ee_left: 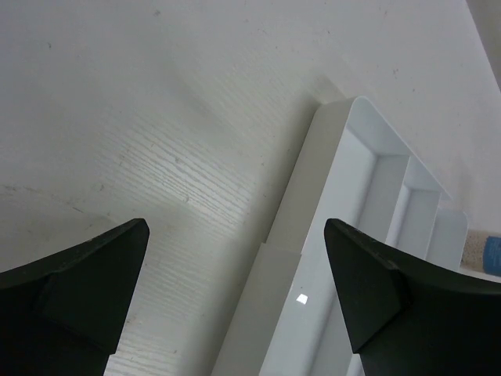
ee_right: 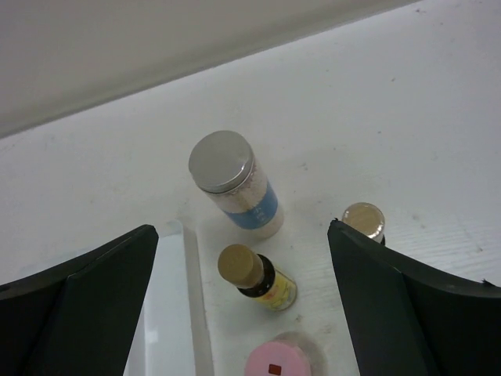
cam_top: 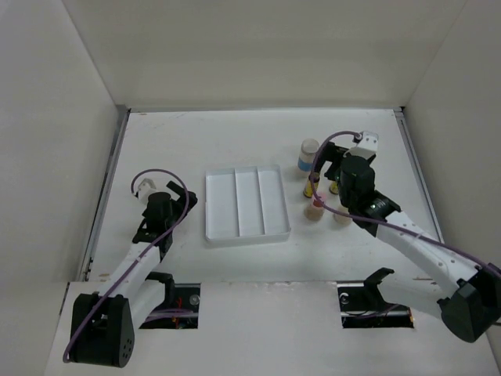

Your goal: Organize the condiment bottles

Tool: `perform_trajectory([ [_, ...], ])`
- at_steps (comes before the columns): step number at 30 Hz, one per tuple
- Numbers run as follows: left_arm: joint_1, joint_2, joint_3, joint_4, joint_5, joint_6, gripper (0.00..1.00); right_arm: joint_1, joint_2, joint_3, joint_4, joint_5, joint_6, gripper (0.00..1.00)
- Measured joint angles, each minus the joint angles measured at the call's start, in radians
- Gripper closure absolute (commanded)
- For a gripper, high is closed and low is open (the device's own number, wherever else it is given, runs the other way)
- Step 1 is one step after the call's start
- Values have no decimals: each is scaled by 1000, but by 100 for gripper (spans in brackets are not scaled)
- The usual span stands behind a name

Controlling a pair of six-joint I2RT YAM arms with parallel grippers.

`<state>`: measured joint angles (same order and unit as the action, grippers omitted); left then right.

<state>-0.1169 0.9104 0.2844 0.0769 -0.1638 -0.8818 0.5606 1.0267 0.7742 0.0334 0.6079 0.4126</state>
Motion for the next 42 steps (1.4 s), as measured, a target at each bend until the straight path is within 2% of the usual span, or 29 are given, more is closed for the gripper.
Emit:
perform_trajectory([
  [7, 17, 0, 0, 2, 4, 4, 0, -46, 178, 105, 4, -144, -52, 5],
  [11, 18, 0, 0, 8, 7, 6, 0, -61, 295, 210, -8, -196, -69, 0],
  [15, 18, 0, 0, 18, 8, 9, 0, -64, 425, 322, -19, -219, -89, 0],
  [21, 18, 0, -1, 27, 10, 11, 0, -69, 565, 409, -50, -206, -108, 0],
  [30, 18, 29, -1, 58, 11, 10, 0, -96, 636, 409, -68, -132, -115, 1],
  [32, 18, 34, -1, 62, 11, 10, 0, -103, 663, 414, -68, -136, -115, 12],
  [34, 18, 35, -1, 66, 11, 10, 0, -109, 690, 421, -67, -143, -116, 32],
  [36, 18, 35, -2, 72, 11, 10, 0, -109, 705, 424, -55, -150, -116, 45],
  [37, 18, 35, -3, 74, 11, 10, 0, -109, 705, 424, -53, -148, -120, 49],
  [42, 19, 32, -7, 78, 11, 10, 0, -98, 680, 389, 19, -136, -142, 51],
])
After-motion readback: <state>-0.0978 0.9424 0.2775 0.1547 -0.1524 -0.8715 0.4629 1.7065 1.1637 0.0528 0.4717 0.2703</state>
